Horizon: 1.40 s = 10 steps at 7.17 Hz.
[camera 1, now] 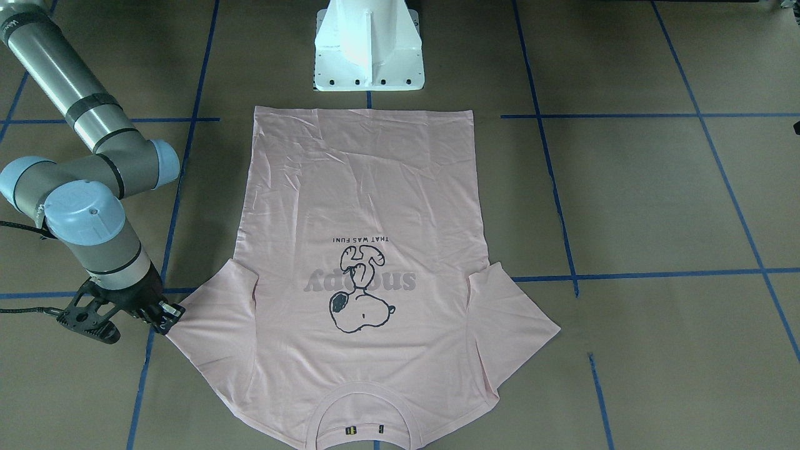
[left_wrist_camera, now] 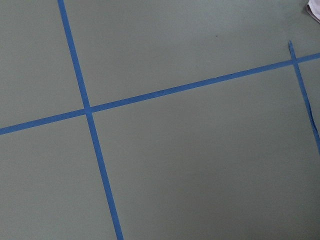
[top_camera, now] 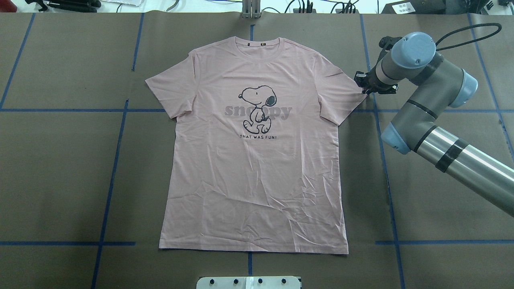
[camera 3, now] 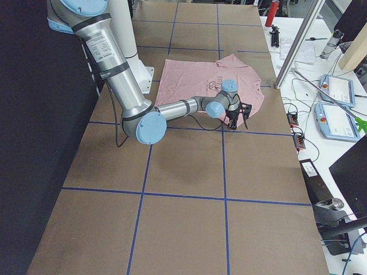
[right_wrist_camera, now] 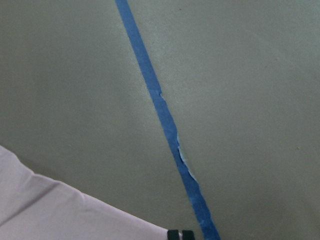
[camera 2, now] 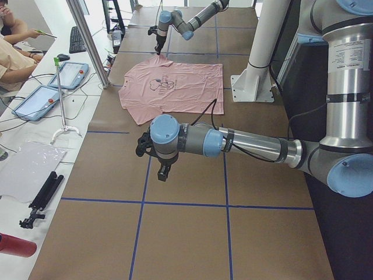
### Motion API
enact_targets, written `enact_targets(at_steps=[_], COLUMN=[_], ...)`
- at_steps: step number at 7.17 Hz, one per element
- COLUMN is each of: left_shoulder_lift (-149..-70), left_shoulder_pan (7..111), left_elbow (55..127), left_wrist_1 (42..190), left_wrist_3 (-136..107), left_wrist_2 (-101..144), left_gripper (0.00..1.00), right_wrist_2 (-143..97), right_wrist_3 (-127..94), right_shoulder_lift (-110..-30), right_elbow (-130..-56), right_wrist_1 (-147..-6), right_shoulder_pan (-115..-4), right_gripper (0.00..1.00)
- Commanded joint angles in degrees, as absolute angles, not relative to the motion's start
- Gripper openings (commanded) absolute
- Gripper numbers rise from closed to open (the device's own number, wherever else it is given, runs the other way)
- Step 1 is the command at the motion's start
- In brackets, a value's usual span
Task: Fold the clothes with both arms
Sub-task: 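Move the right gripper to the sleeve nearest it and fold it inward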
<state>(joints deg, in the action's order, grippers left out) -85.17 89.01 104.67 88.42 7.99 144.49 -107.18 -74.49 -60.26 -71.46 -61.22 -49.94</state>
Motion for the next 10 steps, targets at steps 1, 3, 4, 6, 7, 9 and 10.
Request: enact_targets(at_steps=[1,3,4,6,7,9,10], left_shoulder_lift=[-85.1,-84.6,-84.6,-84.0,-84.1,-84.1,-84.7], left_shoulder_pan=[89.0,88.9,89.0,88.9,88.9,88.8,86.4], left_elbow=[104.7,105.0,105.1,105.8,105.9,105.6,104.8], left_wrist_1=[88.4,88.4,88.4,88.5,88.5,92.0,93.9], left_wrist_3=[8.0,8.0,8.1,8.2,8.2,8.0,7.7], left_wrist_2=[144.5,144.6,144.5,144.5,144.6,148.1,149.1], left_gripper=[1.00,1.00,1.00,1.00,1.00,1.00,1.00], right_wrist_2=[-107.7,-106.4,-104.2,-100.9,-100.8,-100.9,-101.2], right_wrist_3=[-73.3,-73.7,-74.3,-75.3,-75.5,-75.1,-75.1], right_shoulder_lift=[-57.3,-53.6,-52.1,-47.5,-47.4,-47.3,-47.3], right_elbow=[-72.0,-71.8,-71.2,-66.9,-66.6,-67.1,-67.8], right_wrist_1=[-61.6,-61.6,-61.8,-62.6,-62.6,-62.6,-62.7], right_shoulder_pan=[-49.9,-46.4,-45.2,-43.2,-43.1,-43.2,-43.2], right_gripper=[0.00,0.00,0.00,0.00,0.00,0.99,1.00])
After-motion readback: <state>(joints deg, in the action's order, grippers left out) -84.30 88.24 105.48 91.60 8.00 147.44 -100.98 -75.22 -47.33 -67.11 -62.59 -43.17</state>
